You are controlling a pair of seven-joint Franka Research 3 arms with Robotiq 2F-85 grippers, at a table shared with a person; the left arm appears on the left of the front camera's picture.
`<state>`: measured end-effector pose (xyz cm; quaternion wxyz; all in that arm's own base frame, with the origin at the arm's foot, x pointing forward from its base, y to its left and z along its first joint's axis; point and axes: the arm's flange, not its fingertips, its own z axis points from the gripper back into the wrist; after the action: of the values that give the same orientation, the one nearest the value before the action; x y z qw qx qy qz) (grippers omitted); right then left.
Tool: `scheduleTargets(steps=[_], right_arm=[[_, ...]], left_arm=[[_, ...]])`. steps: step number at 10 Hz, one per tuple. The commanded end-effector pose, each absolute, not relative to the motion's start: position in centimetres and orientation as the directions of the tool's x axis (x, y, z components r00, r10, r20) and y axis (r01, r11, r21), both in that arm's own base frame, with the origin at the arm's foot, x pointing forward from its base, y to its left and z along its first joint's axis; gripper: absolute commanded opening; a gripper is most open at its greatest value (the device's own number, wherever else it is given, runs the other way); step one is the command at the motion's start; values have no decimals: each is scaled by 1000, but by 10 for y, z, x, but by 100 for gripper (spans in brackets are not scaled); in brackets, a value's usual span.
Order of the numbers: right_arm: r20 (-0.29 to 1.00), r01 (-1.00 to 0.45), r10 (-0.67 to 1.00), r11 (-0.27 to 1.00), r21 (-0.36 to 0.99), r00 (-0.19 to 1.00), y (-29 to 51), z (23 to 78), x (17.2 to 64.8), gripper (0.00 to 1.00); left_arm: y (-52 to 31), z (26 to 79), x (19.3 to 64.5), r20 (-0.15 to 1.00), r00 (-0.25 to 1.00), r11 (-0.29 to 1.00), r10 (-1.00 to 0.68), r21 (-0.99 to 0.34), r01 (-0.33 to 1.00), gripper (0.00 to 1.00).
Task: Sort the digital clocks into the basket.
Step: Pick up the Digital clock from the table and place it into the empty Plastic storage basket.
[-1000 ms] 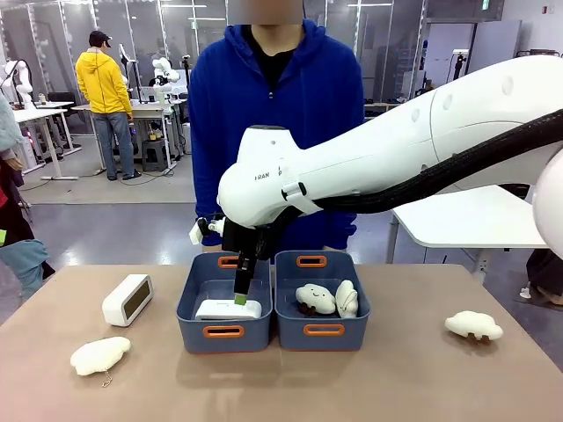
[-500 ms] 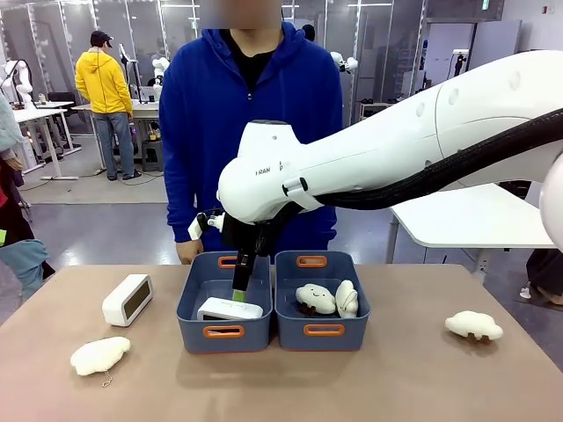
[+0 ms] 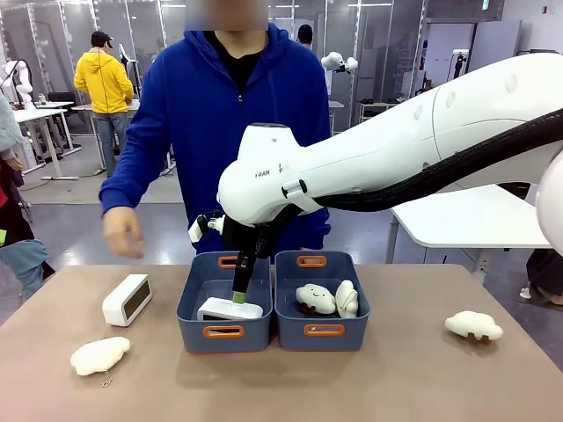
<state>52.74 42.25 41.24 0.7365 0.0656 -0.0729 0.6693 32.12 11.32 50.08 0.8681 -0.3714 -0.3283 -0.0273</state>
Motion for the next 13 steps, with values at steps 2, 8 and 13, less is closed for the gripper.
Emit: scheduleTargets(steps=[2, 8, 13], right_arm=[[193, -995, 977, 95, -5, 92, 422, 414, 528, 86], [488, -977, 847, 200, 77, 211, 305, 495, 470, 86], [705, -827, 440, 380, 415, 556, 165, 490, 405, 86]], left_arm=[[114, 501, 321, 594, 782, 718, 188, -626, 303, 100], [114, 501, 321, 594, 782, 718, 188, -626, 303, 100], [114, 501, 321, 594, 782, 718, 188, -626, 303, 100]])
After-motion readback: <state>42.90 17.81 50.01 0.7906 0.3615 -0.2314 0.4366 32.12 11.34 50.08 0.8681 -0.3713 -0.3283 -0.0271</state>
